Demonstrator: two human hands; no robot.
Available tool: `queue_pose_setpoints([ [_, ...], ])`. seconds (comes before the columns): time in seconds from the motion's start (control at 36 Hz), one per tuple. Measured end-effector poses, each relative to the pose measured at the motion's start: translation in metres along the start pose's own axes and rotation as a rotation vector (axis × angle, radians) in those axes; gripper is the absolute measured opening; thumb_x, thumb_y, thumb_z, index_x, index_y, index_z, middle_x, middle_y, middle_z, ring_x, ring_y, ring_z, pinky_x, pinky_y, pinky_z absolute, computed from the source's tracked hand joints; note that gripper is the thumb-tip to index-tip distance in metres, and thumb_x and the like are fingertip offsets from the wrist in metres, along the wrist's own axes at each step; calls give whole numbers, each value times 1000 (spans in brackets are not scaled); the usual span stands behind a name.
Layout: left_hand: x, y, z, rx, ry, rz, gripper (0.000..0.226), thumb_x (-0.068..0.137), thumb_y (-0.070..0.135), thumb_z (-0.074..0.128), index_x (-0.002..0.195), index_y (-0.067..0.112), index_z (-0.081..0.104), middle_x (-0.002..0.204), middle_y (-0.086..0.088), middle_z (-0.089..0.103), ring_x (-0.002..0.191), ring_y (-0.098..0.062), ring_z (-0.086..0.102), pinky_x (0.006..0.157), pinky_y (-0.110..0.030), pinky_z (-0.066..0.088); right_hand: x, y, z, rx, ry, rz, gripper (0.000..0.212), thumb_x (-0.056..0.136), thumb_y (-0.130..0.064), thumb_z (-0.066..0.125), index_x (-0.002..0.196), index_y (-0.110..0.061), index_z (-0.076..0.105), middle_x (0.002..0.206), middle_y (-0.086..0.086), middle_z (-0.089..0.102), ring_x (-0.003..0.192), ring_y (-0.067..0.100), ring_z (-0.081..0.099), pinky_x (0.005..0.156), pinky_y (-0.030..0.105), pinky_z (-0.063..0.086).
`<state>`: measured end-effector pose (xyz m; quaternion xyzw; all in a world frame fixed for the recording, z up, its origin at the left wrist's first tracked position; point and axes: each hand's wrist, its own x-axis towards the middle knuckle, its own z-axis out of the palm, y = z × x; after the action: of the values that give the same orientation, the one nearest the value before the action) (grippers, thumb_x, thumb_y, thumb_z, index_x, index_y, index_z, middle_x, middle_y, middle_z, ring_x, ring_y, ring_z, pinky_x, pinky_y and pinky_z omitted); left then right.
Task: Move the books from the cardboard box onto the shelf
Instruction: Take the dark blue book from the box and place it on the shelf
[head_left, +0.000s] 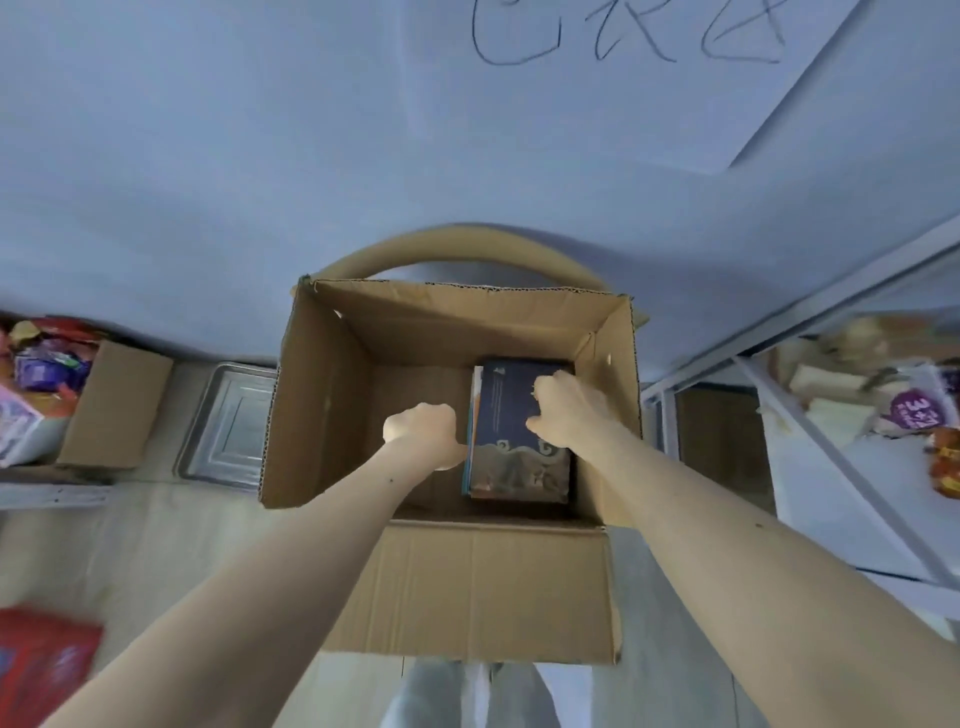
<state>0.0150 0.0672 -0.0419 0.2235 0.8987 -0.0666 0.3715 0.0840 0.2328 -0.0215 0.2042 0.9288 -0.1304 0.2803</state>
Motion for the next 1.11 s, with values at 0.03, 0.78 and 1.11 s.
queue_pose_setpoints([
  [0.03, 9, 2, 9, -25, -25, -19, 37, 89, 54, 59, 92, 17, 52, 73, 3, 51, 72, -20, 56, 56, -29, 41, 11, 1, 9, -9, -31, 16, 43, 92, -28, 67, 128, -8, 57, 127, 14, 55, 111, 34, 58, 70, 35, 44],
  [0.78, 76, 65, 99, -900, -140, -328, 97, 69, 41, 86, 142, 3, 35, 138, -14, 42, 128, -32, 45, 105, -44, 44, 78, 11, 78, -88, -246, 273, 98, 86, -14, 72, 157, -5, 5, 160, 32, 4, 146, 43, 22, 109, 47, 38],
  [1.11, 89, 69, 104, -1062, -135, -450, 94, 73, 36, 84, 143, 7, 29, 143, -16, 39, 134, -33, 37, 109, -43, 38, 80, 13, 74, -60, -227, 281, 83, 93, -13, 63, 158, -9, 11, 161, 27, 13, 143, 42, 30, 107, 46, 41],
])
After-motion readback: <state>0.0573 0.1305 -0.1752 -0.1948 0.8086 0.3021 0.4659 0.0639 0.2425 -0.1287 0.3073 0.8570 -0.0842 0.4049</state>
